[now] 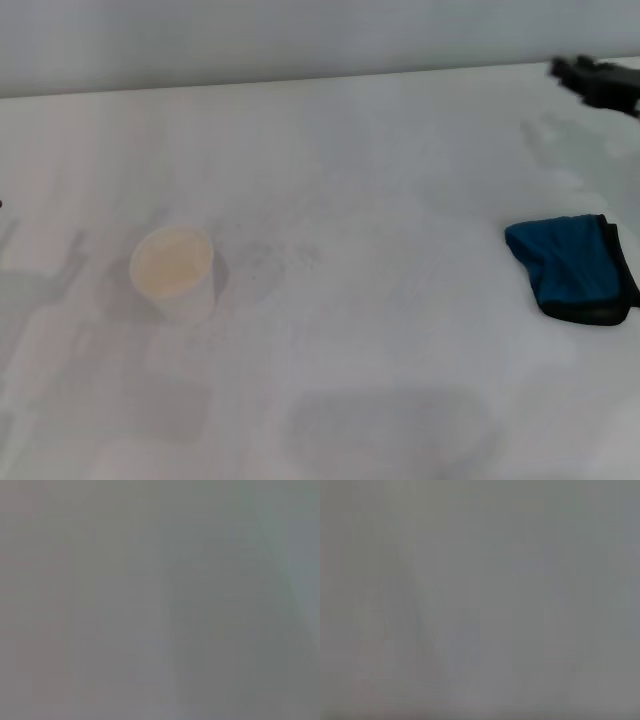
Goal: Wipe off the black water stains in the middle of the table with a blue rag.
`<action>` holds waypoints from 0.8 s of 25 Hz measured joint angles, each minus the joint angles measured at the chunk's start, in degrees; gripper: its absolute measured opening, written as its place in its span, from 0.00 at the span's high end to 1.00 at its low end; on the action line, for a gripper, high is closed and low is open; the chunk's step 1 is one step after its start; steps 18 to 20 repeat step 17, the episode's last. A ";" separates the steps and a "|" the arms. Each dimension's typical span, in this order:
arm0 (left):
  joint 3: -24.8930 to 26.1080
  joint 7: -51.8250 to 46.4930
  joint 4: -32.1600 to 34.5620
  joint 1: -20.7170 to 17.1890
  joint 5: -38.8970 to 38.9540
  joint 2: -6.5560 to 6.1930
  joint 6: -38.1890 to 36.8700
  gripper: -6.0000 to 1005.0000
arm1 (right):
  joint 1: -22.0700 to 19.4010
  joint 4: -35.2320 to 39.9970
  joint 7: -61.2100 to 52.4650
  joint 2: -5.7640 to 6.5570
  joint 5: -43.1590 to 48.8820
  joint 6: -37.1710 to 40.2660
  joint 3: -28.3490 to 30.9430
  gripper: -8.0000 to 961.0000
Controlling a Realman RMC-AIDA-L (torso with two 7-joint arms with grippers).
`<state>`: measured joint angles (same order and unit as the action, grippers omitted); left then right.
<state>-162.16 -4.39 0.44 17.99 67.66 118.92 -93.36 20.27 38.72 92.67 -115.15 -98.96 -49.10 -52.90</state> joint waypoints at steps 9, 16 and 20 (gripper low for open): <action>0.00 -0.07 0.00 0.66 1.06 0.03 0.31 0.12 | 0.09 -24.05 44.81 0.02 -20.85 -21.04 21.17 0.60; 0.00 -3.12 0.48 1.01 6.21 0.15 0.31 0.12 | -0.77 -30.64 60.71 0.00 -22.03 -27.23 27.43 0.60; 0.00 -3.21 0.83 1.09 6.67 0.15 0.31 0.12 | -1.02 -30.68 61.17 0.03 -21.91 -27.16 27.26 0.60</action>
